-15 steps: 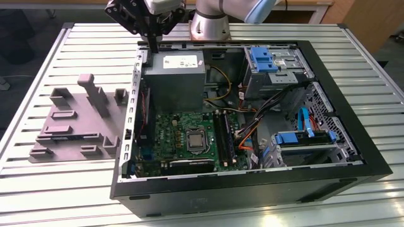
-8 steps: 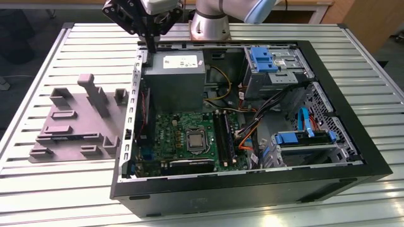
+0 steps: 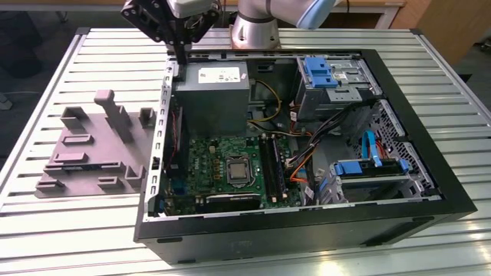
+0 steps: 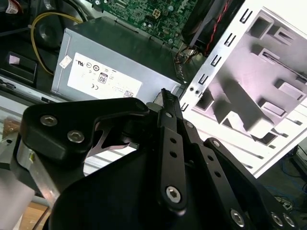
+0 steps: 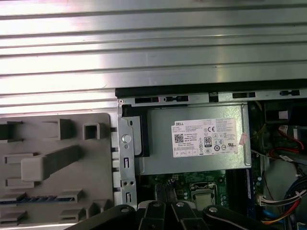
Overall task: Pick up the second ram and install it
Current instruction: 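Reach for the second ram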
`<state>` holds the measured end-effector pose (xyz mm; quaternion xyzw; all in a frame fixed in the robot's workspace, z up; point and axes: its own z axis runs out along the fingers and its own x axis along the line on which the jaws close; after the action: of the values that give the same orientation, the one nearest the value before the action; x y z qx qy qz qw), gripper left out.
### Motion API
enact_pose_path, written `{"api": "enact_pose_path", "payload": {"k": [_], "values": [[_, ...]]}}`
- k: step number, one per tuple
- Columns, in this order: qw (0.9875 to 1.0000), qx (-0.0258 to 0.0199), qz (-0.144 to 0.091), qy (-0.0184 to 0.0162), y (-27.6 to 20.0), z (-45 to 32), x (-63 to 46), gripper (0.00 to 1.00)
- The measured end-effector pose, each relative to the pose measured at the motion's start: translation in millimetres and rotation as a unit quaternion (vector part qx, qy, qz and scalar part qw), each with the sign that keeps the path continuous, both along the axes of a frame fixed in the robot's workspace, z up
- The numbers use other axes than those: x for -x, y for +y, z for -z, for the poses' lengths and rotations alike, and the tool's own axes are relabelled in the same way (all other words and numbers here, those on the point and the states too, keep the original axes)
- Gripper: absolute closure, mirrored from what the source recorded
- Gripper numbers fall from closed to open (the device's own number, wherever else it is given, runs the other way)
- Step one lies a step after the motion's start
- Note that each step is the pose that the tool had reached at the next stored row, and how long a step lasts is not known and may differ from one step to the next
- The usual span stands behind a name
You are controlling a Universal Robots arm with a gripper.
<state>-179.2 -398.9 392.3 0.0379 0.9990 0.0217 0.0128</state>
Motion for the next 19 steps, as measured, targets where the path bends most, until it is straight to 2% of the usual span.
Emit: {"api": "enact_pose_path", "payload": {"k": [4,5,19], "values": [[1.0000,0.0000,0.000,0.0001,0.0,0.1,2.2,0.89],[1.0000,0.0000,0.000,0.0001,0.0,0.5,8.0,0.89],[1.0000,0.0000,0.000,0.0004,0.0,0.9,14.4,0.89]]}}
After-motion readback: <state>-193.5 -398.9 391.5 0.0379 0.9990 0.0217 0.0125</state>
